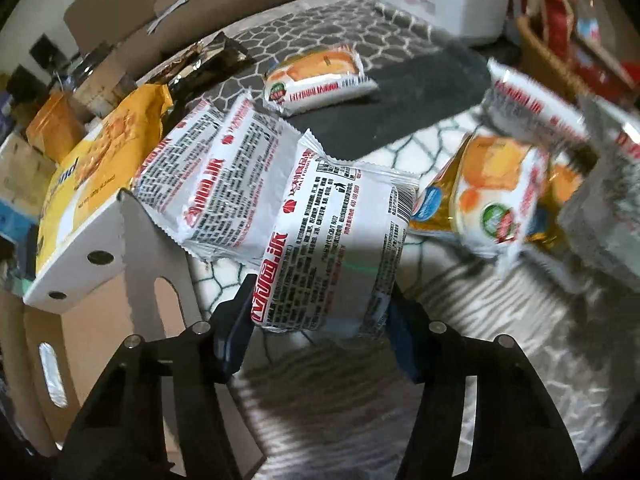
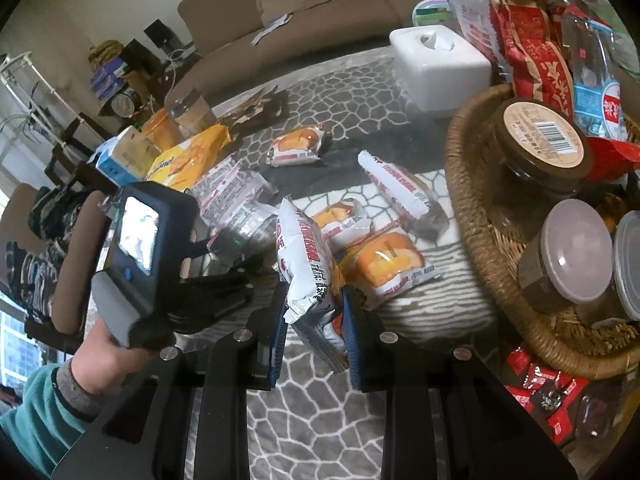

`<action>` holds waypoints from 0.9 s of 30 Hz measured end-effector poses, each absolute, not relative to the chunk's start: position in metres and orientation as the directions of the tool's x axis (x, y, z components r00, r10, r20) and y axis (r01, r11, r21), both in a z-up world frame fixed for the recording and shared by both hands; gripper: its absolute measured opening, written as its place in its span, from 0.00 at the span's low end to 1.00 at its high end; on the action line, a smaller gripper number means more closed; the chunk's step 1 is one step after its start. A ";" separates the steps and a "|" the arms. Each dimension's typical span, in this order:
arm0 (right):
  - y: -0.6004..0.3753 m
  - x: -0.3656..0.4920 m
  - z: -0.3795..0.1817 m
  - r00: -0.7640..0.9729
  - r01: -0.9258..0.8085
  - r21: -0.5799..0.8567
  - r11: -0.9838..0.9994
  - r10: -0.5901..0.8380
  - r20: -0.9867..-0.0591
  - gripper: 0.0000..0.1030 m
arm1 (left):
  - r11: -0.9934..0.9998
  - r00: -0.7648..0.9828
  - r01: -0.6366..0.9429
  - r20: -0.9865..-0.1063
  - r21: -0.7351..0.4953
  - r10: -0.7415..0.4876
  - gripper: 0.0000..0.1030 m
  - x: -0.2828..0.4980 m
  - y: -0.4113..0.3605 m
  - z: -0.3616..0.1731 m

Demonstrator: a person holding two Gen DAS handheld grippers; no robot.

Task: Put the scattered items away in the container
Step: 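Carry both white packets over the cardboard box with both tools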

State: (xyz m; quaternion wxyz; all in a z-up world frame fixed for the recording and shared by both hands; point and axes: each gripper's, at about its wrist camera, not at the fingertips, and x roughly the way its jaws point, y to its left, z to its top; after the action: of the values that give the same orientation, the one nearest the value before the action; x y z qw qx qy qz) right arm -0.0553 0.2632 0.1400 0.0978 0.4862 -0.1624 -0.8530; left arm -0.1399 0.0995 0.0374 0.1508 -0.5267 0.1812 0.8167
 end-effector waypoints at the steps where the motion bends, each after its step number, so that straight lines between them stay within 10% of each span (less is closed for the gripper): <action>1: 0.265 -0.055 0.141 -0.511 0.006 0.385 -0.923 -0.334 -0.792 0.25 | -0.890 -0.404 -0.438 -0.912 0.128 0.068 0.54 -0.137 0.099 0.043; 13: 0.234 -0.038 0.176 -0.536 0.054 0.430 -0.901 -0.389 -0.749 0.25 | -0.913 -0.429 -0.407 -0.874 -0.039 0.228 0.54 -0.107 0.017 0.128; 27: 0.022 -0.105 0.162 -0.477 0.227 0.282 -0.932 -0.359 -0.802 0.25 | -0.985 -0.501 -0.175 -0.860 -0.008 0.096 0.54 -0.082 -0.193 0.150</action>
State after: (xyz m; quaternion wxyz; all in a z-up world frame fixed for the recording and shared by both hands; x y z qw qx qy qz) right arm -0.1051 0.0219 0.1616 0.1708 0.4821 -0.0685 -0.8566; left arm -0.0822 -0.1928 0.1495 0.0783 -0.4934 0.0401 0.8654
